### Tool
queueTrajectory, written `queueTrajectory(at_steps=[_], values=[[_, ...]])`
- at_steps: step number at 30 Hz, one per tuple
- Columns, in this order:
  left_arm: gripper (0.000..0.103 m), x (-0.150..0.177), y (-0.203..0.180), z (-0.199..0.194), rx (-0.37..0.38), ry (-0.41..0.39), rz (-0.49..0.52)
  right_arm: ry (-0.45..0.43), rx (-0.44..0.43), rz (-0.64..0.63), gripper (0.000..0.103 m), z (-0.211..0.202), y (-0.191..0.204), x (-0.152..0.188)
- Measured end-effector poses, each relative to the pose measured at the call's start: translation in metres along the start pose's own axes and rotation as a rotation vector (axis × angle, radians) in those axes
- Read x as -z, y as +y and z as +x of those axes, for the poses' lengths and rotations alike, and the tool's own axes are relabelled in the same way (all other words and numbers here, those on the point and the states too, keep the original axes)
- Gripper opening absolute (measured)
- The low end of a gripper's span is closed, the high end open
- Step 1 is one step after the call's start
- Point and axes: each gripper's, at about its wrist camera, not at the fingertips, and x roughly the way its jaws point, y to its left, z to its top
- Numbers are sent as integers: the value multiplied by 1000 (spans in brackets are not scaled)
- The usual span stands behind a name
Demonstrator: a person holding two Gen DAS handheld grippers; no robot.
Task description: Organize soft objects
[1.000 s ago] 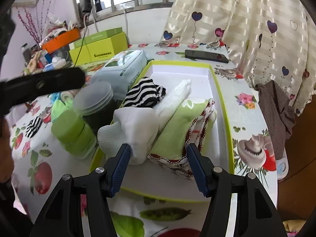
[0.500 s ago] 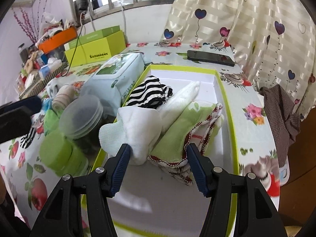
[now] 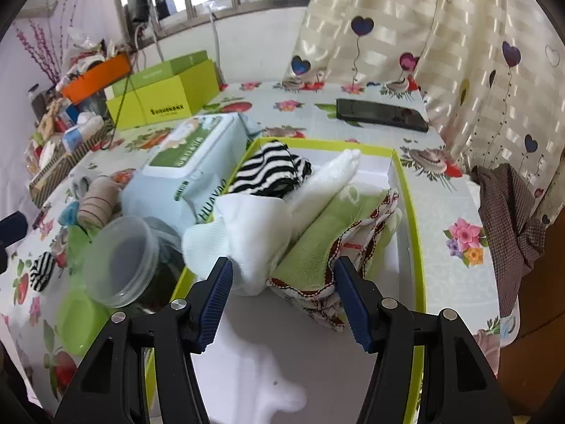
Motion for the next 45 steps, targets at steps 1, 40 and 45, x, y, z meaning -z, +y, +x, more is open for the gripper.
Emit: queueTrajectory(at_steps=[1, 40, 45], values=[[42, 1, 1, -2, -3, -1, -3, -5, 1, 0, 60, -4, 2, 1], [42, 54, 79, -67, -186, -26, -103, -151, -99, -115, 63, -117, 102, 35], [42, 58, 95, -75, -220, -32, -123, -157, -108, -134, 64, -121, 108, 33]])
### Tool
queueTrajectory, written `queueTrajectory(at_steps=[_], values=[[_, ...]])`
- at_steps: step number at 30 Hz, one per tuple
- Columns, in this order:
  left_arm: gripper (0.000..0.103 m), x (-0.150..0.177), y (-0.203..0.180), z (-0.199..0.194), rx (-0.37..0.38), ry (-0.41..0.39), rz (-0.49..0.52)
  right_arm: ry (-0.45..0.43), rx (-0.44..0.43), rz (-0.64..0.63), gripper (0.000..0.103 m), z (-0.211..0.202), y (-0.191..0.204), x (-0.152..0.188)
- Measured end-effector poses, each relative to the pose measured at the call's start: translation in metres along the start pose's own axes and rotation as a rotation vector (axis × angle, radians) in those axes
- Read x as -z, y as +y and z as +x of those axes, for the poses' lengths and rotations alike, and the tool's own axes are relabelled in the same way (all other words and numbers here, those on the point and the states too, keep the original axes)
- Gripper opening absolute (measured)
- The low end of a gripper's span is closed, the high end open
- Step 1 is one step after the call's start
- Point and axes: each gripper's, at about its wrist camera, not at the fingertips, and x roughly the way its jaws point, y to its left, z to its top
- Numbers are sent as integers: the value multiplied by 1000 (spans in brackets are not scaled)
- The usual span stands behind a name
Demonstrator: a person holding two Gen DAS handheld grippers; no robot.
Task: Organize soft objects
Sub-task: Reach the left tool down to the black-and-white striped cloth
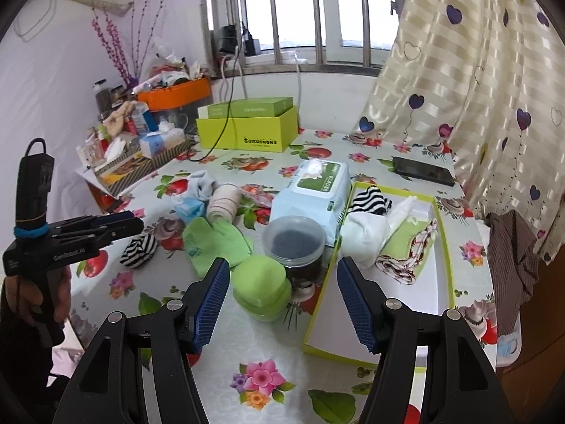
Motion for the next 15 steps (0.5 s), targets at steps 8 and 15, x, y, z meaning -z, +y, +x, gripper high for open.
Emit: queueTrajectory(at_steps=[8, 15], values=[[42, 5, 29, -8, -58, 5, -39, -26, -22, -30, 64, -5, 15, -9], [42, 9, 40, -17, -88, -1, -64, -44, -49, -39, 64, -9, 25, -10]])
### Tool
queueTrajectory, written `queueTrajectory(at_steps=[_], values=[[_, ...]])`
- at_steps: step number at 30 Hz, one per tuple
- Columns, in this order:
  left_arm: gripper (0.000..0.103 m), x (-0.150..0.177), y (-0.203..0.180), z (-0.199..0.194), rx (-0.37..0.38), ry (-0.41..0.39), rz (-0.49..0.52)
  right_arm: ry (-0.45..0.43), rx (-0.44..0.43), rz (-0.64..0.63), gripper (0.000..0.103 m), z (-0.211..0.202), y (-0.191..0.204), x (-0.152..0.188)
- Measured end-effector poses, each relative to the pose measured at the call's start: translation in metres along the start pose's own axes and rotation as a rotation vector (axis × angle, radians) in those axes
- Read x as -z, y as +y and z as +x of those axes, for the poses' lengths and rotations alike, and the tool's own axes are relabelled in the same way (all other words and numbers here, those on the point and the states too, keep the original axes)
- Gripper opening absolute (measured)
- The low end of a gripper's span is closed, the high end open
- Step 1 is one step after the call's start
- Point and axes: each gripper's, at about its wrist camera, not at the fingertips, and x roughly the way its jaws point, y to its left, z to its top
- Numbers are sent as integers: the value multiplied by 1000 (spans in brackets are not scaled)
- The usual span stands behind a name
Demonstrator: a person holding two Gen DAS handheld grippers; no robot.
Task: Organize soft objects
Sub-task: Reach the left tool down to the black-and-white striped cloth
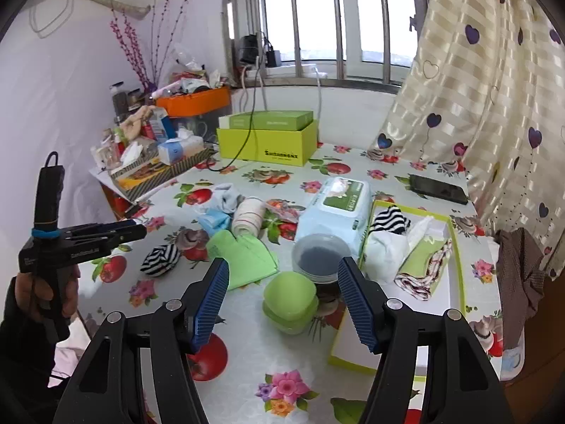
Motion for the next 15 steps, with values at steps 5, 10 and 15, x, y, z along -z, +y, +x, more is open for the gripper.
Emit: queueTrajectory(at_steps=[5, 10, 15], values=[[42, -9, 9, 18, -11, 17, 9, -3, -39, -18, 65, 18, 4, -19], [42, -22, 23, 51, 8, 85, -10, 87, -81, -47, 65, 64, 9, -48], [42, -33, 28, 59, 37, 144, -23, 196, -112, -36, 65, 97, 9, -72]])
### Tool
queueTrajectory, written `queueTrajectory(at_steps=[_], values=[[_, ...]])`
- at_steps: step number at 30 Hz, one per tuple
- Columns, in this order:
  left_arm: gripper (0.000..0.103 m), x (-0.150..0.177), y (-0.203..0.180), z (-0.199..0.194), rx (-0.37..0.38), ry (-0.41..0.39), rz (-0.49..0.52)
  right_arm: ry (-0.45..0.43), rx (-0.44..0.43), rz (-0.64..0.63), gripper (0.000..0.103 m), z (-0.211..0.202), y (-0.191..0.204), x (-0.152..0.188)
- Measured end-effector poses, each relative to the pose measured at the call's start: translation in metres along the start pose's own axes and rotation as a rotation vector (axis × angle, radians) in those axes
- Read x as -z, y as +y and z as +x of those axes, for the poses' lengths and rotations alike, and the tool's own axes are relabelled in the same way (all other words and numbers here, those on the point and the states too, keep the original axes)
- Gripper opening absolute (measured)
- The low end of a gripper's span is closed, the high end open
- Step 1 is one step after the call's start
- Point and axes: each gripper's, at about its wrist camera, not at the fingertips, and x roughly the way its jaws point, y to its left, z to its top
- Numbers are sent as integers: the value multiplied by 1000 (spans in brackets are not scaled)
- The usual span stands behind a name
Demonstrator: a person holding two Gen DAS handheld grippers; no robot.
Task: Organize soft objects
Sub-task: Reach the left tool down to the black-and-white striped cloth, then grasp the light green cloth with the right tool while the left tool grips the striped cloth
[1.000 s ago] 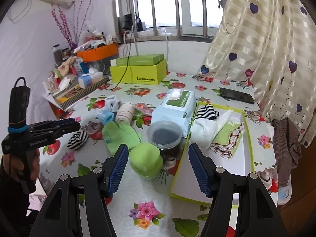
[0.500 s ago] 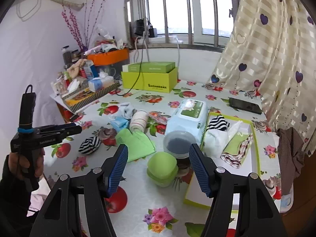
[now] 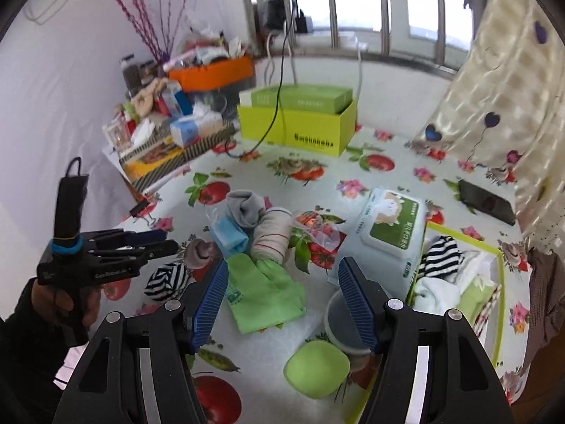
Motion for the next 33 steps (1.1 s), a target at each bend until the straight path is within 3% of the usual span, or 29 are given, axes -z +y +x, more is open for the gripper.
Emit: queueTrajectory(at_steps=[8, 12, 15, 26, 30, 31, 32, 33], values=[[42, 32, 14, -9, -30, -71, 21, 2, 17, -59, 65, 23, 34, 33], [42, 46, 17, -21, -7, -37, -7, 49, -29, -74, 65, 33, 63, 35], [42, 54, 14, -26, -24, -54, 25, 91, 12, -136, 65, 56, 79, 34], [48, 57, 20, -1, 13, 11, 27, 338, 125, -88, 65, 151, 69, 32], [48, 58, 16, 5, 38, 26, 38, 345, 102, -76, 65, 157, 67, 30], [48, 58, 15, 7, 40, 34, 40, 341, 102, -80, 63, 157, 66, 30], [48, 59, 13, 10, 39, 39, 44, 331, 99, -87, 53, 156, 66, 30], [48, 59, 11, 10, 38, 35, 49, 325, 95, -92, 32, 155, 67, 29]])
